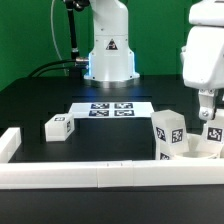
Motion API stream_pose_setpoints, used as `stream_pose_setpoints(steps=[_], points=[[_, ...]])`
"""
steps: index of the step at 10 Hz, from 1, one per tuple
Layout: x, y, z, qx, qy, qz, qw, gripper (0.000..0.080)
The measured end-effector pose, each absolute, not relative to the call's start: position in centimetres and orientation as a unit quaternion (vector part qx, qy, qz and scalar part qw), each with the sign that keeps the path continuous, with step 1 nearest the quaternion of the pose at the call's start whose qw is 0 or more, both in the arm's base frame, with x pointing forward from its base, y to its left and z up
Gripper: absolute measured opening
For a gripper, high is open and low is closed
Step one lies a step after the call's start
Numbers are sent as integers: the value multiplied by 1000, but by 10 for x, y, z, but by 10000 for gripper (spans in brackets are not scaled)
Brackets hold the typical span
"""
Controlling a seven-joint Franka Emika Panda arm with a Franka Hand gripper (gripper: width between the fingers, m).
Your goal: Assemble stool
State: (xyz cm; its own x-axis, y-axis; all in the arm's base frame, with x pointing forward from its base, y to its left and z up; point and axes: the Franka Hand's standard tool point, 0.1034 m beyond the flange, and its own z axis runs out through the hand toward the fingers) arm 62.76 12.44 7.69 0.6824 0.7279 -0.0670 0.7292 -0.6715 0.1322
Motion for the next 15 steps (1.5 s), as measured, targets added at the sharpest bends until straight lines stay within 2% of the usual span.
stream_pose_setpoints(steps=[3,5,6,8,10,12,13,14,15], points=[[634,125,73,923,376,-9,76,649],[634,125,73,930,359,-8,76,394],[634,124,74,948,308,-3,76,337],[635,123,74,965,251,1,77,337],[642,101,75,986,149,16,76,337],[642,88,74,997,-45,23,55,337],[640,85,73,991,-130,15,30,337],[641,79,74,985,-172,8,16,337],[641,77,73,978,-207,10,19,337]])
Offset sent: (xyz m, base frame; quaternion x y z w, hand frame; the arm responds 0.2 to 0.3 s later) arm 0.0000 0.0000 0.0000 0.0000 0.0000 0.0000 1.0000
